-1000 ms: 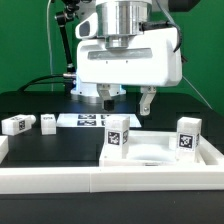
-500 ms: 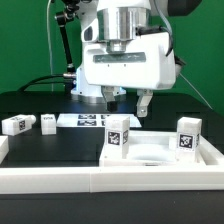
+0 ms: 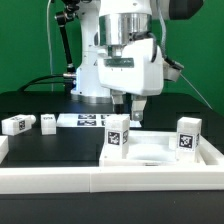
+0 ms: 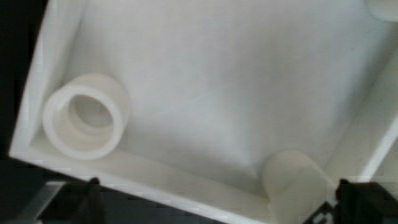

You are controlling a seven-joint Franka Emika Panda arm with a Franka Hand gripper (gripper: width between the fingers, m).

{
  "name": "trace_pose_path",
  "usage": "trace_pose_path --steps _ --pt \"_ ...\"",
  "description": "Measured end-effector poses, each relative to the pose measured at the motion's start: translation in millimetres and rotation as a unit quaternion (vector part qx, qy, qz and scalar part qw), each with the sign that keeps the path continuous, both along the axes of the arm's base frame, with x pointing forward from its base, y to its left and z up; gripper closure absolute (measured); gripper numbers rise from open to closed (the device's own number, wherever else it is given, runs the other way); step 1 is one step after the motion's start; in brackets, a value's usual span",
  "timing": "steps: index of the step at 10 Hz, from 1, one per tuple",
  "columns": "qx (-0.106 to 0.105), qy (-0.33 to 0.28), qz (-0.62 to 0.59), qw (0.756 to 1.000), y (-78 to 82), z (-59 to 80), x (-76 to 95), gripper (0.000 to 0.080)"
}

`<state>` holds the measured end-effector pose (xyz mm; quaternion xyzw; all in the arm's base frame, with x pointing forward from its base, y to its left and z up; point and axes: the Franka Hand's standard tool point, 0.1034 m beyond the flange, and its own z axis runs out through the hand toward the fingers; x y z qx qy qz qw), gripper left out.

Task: Assemble square table

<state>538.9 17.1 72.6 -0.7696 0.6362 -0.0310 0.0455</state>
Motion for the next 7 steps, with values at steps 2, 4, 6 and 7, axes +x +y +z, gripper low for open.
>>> trace_pose_path --steps 2,4,6,7 --pt "0.013 0.001 -0.085 0.996 6.9 -5.0 -4.6 0.015" --pt "0.02 0.002 -0.12 0.993 8.0 -5.7 -4.9 0.015" --pt "0.02 0.003 -0.137 0.99 10.7 -8.6 -7.9 0.015" --pt "0.02 0.009 -0.143 0.99 17.5 -14.1 -16.8 0.015"
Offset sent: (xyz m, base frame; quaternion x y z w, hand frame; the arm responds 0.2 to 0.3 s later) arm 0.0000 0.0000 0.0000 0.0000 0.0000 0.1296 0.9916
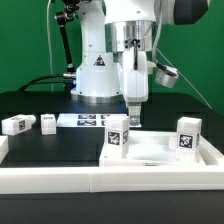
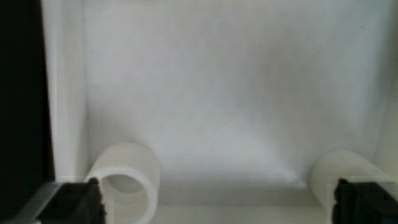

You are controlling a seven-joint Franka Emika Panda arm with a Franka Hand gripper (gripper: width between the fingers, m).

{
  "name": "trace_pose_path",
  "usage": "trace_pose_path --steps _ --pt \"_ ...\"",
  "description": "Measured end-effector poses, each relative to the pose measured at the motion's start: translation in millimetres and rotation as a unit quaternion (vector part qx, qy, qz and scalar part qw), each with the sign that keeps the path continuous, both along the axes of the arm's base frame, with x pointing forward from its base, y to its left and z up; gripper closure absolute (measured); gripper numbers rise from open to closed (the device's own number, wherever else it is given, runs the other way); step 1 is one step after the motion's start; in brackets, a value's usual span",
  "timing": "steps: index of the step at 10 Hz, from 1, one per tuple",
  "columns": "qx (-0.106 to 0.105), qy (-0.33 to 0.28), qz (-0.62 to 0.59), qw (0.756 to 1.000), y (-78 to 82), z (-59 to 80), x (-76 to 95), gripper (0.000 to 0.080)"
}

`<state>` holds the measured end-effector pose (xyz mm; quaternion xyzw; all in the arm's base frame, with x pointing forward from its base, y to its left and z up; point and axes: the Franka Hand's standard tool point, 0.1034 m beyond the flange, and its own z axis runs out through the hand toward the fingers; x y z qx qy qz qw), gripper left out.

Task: Assemble square table

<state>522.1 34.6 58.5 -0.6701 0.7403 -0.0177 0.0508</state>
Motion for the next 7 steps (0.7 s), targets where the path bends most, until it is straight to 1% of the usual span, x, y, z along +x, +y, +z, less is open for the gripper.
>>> trace_pose_path --steps 2,4,7 --pt "-0.002 0.014 0.006 1.0 10.8 -10.6 -15.6 0.015" --pt "-0.009 0.023 0.015 1.0 16.9 -21.9 -24.6 0.015" --pt "-0.019 0.038 0.023 0.999 18.2 -39.4 -34.6 0.015"
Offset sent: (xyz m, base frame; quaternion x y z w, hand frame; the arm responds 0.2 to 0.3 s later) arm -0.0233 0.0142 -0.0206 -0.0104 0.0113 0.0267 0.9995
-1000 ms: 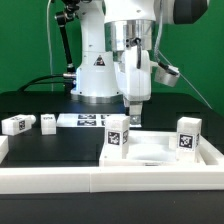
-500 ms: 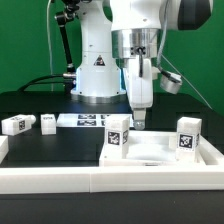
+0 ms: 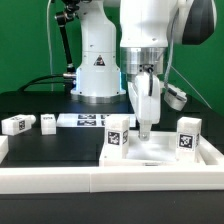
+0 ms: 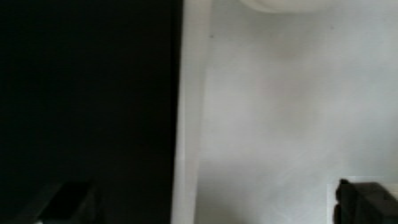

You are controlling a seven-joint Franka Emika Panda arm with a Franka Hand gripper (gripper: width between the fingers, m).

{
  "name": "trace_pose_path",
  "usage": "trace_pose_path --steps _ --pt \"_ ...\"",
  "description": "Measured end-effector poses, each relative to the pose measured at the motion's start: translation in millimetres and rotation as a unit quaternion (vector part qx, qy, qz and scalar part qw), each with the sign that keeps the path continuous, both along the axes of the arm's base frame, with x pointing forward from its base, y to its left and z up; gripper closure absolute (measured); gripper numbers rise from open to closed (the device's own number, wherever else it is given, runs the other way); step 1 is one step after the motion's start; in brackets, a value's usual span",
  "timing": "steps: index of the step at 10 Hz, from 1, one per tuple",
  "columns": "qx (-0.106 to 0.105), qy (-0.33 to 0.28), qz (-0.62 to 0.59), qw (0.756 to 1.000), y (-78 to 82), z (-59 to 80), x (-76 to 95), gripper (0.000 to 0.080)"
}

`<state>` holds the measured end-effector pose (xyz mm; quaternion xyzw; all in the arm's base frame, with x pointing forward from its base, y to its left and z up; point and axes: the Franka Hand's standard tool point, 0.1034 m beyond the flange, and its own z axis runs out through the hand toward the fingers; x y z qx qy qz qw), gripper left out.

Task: Assemble square table

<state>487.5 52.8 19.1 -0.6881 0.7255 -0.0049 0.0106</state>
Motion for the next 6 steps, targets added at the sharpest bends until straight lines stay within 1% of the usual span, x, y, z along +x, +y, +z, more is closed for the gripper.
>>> trace_pose_path --steps 1,2,3,4,5,6 --pt "-0.004 0.006 0.002 1.0 -2.0 -6.9 -3.3 0.015" --pt "-0.006 0.008 0.002 1.0 -3.0 -9.8 -4.6 0.015" --pt "-0.006 0.009 0.002 1.0 -3.5 -10.5 -5.1 0.0171" --pt "-0.008 0.011 0.003 1.0 -4.3 -12.4 -6.3 0.0325" --pt "-0.008 0.012 0.003 1.0 -4.7 -13.0 -6.7 0.0325" --pt "-0.008 0.012 0.004 1.0 -4.8 -13.0 -6.7 0.0501"
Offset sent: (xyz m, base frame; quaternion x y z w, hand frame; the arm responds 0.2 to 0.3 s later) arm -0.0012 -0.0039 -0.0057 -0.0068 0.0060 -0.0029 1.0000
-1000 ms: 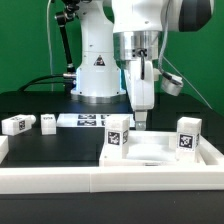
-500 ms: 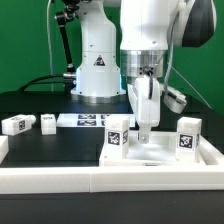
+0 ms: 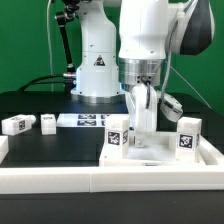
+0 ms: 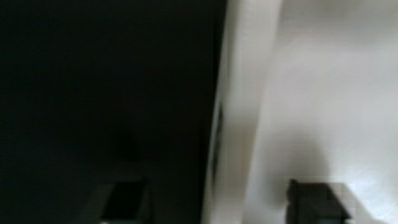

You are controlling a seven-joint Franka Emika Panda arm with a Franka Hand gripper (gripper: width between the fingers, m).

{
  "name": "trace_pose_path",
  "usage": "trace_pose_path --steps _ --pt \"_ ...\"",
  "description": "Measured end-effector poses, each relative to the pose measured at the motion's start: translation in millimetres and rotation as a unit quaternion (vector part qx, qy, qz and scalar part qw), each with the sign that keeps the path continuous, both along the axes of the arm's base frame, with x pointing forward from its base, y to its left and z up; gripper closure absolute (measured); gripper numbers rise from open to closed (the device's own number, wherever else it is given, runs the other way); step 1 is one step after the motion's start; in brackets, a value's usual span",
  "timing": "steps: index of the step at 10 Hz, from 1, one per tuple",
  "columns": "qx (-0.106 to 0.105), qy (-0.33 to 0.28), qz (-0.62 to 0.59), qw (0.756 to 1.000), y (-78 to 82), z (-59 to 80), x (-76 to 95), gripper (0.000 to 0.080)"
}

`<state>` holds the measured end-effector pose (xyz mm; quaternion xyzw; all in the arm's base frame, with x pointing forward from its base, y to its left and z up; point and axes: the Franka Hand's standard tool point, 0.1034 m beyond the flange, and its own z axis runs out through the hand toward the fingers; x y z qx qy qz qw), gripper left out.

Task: Assemble square table

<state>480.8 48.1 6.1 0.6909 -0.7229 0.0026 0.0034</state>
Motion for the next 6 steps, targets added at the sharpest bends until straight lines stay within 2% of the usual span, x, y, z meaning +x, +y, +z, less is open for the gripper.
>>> trace_pose_path --steps 1,2,3,6 --pt "0.0 0.0 0.0 1.0 -0.6 0.2 0.2 0.0501" --pt "0.0 0.0 0.0 1.0 -1.2 0.6 0.8 0.069" --pt "0.0 -0.003 0.003 1.0 -1.8 2.0 2.7 0.0739" --pt "-0.001 -0.004 0.004 1.0 -1.8 1.9 3.0 0.0739"
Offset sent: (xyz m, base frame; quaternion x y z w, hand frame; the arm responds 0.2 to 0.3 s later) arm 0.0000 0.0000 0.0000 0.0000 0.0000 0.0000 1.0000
